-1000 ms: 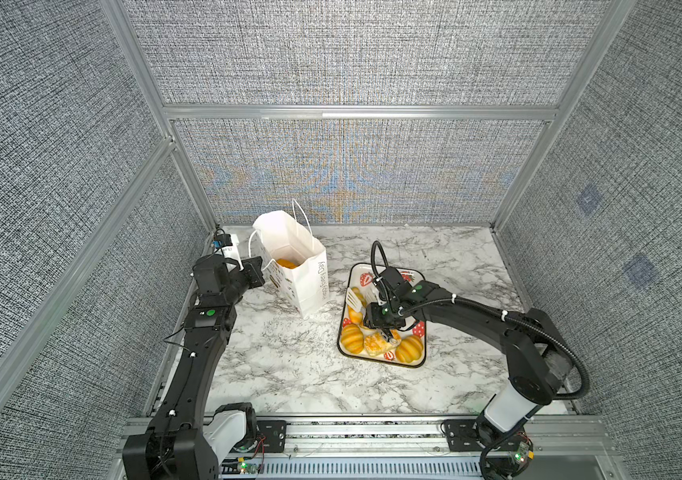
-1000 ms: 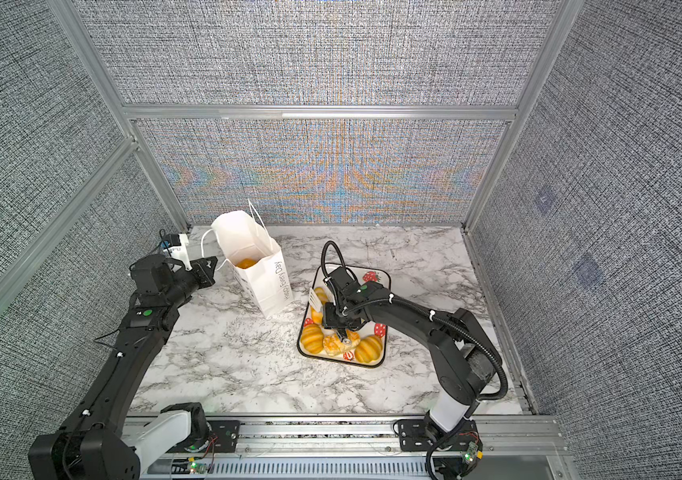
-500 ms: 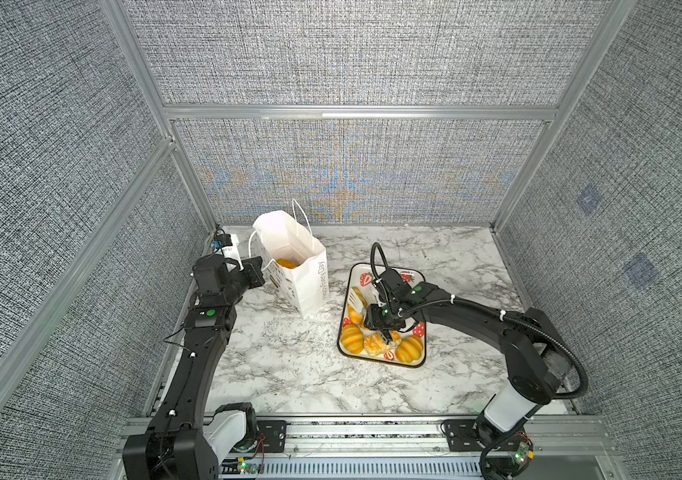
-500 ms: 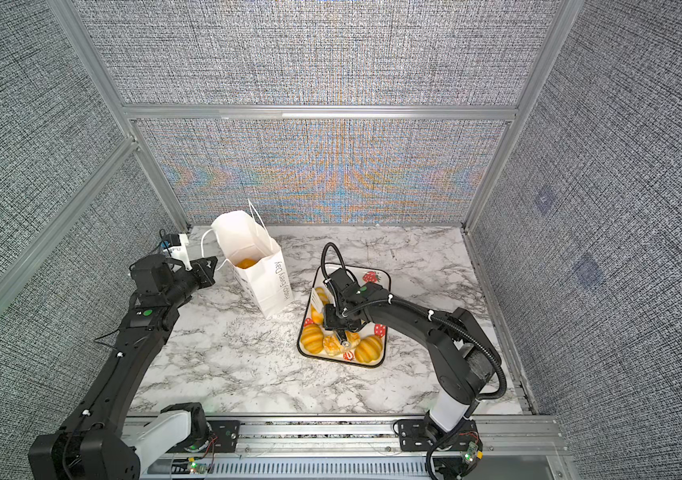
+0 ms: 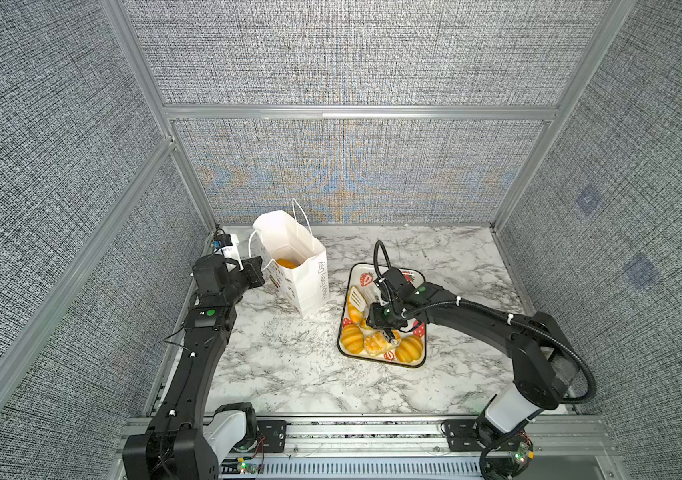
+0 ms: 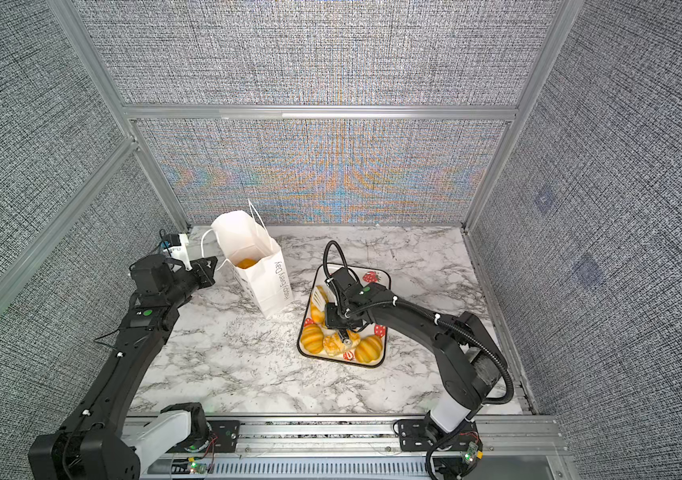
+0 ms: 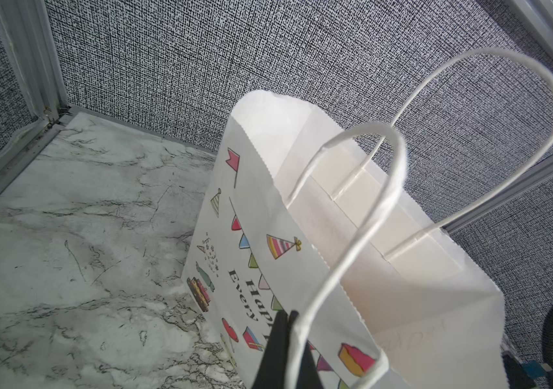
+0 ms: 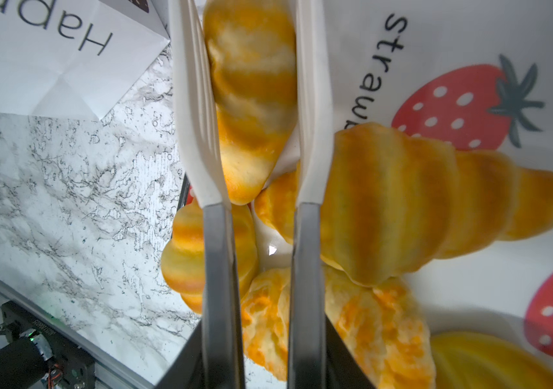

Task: Place the fake bread into the paper bag
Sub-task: 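Close the right tongs on the striped elongated roll, then lift the striped roll with the right tongs off the tray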

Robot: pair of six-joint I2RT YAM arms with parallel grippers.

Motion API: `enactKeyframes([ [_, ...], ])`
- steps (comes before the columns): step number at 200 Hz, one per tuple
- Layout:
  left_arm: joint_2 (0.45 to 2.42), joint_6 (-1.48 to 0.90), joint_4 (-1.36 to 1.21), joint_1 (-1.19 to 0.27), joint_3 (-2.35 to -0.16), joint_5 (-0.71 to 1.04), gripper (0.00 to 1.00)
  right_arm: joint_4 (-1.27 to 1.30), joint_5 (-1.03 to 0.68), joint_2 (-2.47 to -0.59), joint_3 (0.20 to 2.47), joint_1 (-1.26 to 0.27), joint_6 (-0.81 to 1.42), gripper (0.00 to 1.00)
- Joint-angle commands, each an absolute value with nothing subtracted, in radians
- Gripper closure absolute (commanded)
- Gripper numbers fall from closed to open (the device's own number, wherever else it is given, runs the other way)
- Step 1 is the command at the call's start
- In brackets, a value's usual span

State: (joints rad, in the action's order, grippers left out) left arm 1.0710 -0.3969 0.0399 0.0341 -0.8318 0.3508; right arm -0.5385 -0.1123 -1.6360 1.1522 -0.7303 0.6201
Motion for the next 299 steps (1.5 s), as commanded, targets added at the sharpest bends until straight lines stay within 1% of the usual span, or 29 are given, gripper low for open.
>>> enactKeyframes([
  [1, 1.072, -0.393, 0.03, 0.035, -0.829, 0.358, 1.0, -0.549, -0.085, -1.619, 1.163, -0.728, 0.61, 0.62],
  [180, 1.068, -0.396, 0.028, 0.034, -0.829, 0.361, 1.0, -0.59, -0.036, -1.506, 1.195, -0.688, 0.576, 0.66],
  [299, 1.069, -0.397, 0.026, 0.035, -0.827, 0.365, 1.0, -0.517, -0.052, -1.394, 1.202, -0.684, 0.551, 0.67],
])
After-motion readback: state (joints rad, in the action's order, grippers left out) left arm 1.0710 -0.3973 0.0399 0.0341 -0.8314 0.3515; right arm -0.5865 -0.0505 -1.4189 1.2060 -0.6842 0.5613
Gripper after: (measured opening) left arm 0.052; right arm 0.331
